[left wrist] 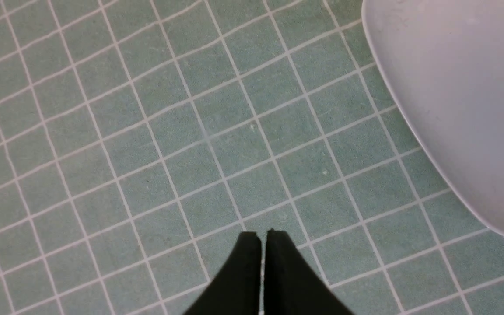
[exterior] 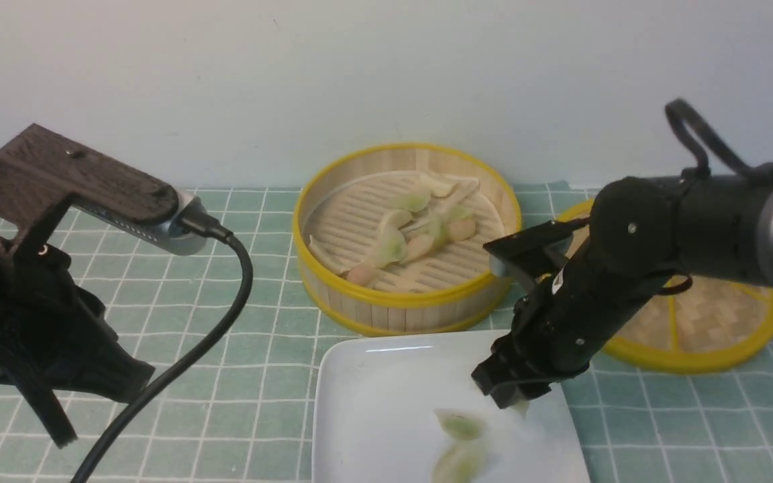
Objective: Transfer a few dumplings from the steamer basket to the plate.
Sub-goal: Use the right arm to put the dumpling into the plate
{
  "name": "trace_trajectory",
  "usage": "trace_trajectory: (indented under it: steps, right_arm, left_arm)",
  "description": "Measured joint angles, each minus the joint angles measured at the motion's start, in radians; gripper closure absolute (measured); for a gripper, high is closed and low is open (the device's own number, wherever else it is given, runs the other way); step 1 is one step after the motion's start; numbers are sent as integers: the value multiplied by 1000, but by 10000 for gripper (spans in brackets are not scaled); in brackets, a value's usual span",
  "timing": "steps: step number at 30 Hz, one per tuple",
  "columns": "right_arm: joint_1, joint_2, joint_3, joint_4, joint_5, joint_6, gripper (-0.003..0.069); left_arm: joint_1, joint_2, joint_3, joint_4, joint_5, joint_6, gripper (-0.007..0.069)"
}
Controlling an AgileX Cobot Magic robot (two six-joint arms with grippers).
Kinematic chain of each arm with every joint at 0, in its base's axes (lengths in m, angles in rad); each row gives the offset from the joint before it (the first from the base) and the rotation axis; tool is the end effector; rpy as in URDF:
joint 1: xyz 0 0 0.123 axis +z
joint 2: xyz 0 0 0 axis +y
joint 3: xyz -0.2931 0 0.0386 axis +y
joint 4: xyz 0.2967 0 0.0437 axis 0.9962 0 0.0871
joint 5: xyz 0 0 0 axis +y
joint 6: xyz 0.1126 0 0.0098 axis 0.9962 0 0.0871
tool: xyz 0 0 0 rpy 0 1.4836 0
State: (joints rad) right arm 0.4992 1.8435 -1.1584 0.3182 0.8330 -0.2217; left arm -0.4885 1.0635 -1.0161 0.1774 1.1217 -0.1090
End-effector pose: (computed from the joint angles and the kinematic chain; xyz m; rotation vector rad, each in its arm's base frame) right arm 0.3313 0.2104 0.1325 -0.7778 2.9102 0.4040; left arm 0.2228 -0.0981 0.3293 0.5428 2.5670 0.0324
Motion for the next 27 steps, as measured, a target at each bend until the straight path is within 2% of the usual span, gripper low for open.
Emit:
trace_trajectory:
  steps: [2, 6, 10, 12, 14, 16, 17, 18, 19, 21, 23, 27]
  right_arm:
    - [0, 18, 0, 12, -32, -15, 396]
    - [0, 33, 0, 66, -63, -95, 234]
    - [0, 33, 0, 114, -41, -153, 156]
    - [0, 15, -5, 118, -1, -140, 155]
    - [0, -6, -16, 112, 40, -119, 172]
    - [0, -85, -58, 59, 137, -50, 298]
    - [0, -94, -58, 59, 137, -50, 298]
    - [0, -172, -77, 7, 186, 5, 429]
    - [0, -232, -81, -21, 208, 39, 508]
    - [0, -375, -82, -72, 234, 109, 614]
    - [0, -519, -79, -123, 241, 171, 652]
    - [0, -859, -5, -218, 159, 292, 671]
  left_arm:
    - [0, 0, 0, 0, 0, 0, 631]
    - [0, 0, 0, -1, 0, 0, 631]
    - [0, 0, 0, -1, 0, 0, 631]
    - [0, 0, 0, -1, 0, 0, 631]
    - [0, 0, 0, -1, -1, 0, 631]
    - [0, 0, 0, -1, -9, 0, 631]
    - [0, 0, 0, -1, -12, 0, 631]
    - [0, 0, 0, -1, -28, 0, 631]
    - [0, 0, 0, -1, -35, 0, 631]
    - [0, 0, 0, -1, -43, 0, 631]
    - [0, 0, 0, -1, -58, 0, 631]
    - [0, 0, 0, -6, -83, 0, 631]
